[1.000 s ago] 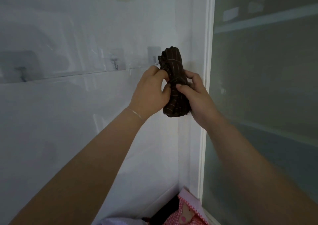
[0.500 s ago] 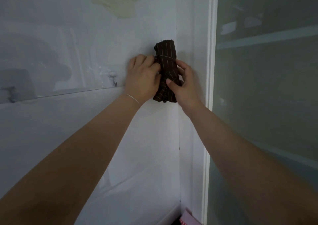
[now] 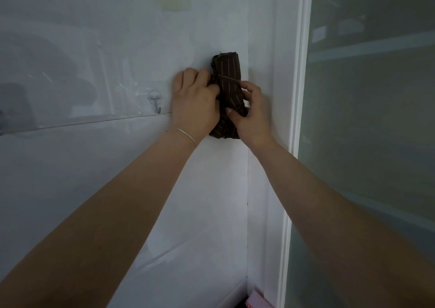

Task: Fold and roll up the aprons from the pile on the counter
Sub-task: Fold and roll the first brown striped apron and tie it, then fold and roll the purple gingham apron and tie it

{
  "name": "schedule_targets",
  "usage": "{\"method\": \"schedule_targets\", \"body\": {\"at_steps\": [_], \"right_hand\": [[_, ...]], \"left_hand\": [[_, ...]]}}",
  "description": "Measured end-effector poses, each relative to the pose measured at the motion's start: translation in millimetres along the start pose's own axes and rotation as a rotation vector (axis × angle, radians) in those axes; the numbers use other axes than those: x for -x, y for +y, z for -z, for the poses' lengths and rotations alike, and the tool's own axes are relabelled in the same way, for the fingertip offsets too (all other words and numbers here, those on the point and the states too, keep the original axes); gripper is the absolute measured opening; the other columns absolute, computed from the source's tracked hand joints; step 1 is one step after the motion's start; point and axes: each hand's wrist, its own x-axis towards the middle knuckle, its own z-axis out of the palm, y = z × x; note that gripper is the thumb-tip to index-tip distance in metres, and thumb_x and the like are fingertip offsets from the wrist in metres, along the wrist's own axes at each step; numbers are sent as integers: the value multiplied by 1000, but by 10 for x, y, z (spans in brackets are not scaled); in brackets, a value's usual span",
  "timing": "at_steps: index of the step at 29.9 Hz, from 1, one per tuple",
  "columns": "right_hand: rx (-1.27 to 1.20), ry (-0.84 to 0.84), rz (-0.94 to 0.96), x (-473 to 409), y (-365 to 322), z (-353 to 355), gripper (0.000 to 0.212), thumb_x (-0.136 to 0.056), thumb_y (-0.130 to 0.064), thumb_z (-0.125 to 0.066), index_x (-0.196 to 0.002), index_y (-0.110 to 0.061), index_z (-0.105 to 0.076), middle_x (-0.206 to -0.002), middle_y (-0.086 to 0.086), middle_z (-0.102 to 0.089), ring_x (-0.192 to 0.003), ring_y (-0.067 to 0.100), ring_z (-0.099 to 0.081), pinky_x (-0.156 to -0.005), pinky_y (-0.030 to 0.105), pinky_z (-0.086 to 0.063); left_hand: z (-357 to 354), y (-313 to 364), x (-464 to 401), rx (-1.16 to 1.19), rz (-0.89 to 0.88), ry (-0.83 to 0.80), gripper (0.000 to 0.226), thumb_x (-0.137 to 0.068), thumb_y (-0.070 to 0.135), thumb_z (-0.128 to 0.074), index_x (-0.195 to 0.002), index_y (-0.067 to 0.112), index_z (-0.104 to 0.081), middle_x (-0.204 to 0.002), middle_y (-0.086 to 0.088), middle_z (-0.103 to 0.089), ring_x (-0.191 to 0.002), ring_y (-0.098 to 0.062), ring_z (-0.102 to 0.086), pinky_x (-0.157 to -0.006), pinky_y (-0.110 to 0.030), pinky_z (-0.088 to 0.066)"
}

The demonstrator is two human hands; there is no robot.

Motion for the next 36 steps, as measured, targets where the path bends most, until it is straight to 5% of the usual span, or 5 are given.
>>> {"method": "schedule_targets", "body": {"at_steps": [10,18,25,29,36], "right_hand": [[68,-40,11,98,-30,31,56,-85,7,-60,-133,-11,-38,-122,3,-51,-101,-10,-55,-86,18,-51],[63,-36,1,178,-61,16,72,-86,7,-61,-147,-9,-26,-121,-13,-46,-102,-21,-49,-88,7,-43],[-14,-25,-176,287,-209,35,90,-87,-4,-68,-152,-14,-7,-140,4,-36,-103,-12,-52,-80,7,-47],[6,-29,-271,516,-195,51,90,-86,-15,-70,-152,-15,-9,-150,13,-30,-129,18,-41,-110,34,-38],[87,-90,-449,1466,206,17,80,-90,-21,-65,-150,-17,-12,-140,13,-35,-120,25,-47,-101,31,-42]], "left_hand": [[23,42,158,2,72,13,8,-73,19,-63,-72,15,-70,-81,-2,-61,-84,-31,-55,-89,-34,-28],[47,53,442,19,26,98,20,-86,18,-56,-98,17,-71,-100,1,-67,-102,-26,-56,-114,-43,-18],[209,40,671,50,33,109,19,-82,11,-59,-98,16,-68,-103,-4,-66,-93,-27,-58,-88,-34,-37],[329,139,883,168,12,-53,22,-81,8,-59,-102,13,-65,-91,-7,-63,-80,-28,-56,-67,-34,-37],[560,446,1603,675,334,-702,20,-91,24,-58,-107,13,-60,-95,1,-64,-76,-16,-55,-75,-25,-43]]}}
